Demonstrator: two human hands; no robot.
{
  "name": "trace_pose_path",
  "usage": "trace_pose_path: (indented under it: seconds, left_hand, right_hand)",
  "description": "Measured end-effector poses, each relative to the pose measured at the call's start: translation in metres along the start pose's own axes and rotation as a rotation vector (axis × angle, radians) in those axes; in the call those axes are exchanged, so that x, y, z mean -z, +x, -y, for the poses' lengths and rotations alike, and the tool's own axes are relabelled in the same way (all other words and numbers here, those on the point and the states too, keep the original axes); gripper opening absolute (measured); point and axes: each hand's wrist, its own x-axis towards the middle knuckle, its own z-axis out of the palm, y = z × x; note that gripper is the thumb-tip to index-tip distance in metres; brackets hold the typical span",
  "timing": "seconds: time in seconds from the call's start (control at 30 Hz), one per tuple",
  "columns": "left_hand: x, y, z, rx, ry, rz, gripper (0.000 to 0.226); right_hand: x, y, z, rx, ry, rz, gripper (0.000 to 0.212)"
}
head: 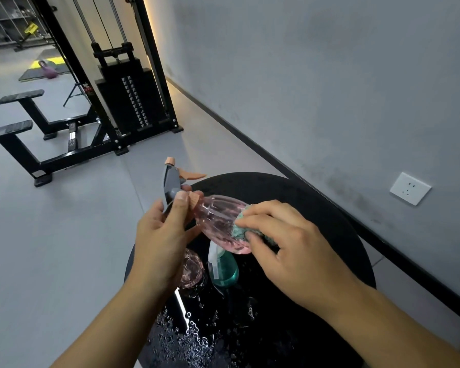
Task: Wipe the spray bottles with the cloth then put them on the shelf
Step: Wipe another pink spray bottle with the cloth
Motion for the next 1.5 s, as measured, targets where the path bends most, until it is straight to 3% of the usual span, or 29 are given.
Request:
trace_pose_path:
  seconds: [0.27,0.43,0.6,0.93,1.1,1.27,1.5]
  left_hand:
    - [0.013,0.009,-0.018,-0.009,-0.075,-0.132,0.023]
    - [0.006,0.004,-0.016,-0.006,-0.077,-0.074,0.025]
    - [0.003,0.004,-0.014,0.015,-0.082,-0.028,0.024]
    - [-0.003,-0.001,-0.008,0.038,-0.038,0.372,0.059]
    - [-0.002,0.002,-0.004,0.090,-0.063,0.302,0.069]
    - [0.004,0.008,0.001,0.105,-0.021,0.253,0.049]
    - [0.008,0.013,0.005,0.127,0.012,0.217,0.043]
  right_hand:
    - [-0.003,-0.004,0.005,0.088,0.003,0.135,0.017]
    - [-0.006,-0.008,0.008,0.166,0.054,0.269,0.017]
    - [-0.009,-0.010,0.009,0.202,0.087,0.229,0.016]
    - [-0.004,-0.007,0.011,0.233,0.111,0.169,0.015]
    - [-0.003,-0.008,0.011,0.230,0.102,0.187,0.017]
    - [-0.004,-0.008,0.012,0.235,0.087,0.200,0.017]
    - [-0.003,-0.010,0.011,0.227,0.066,0.198,0.016]
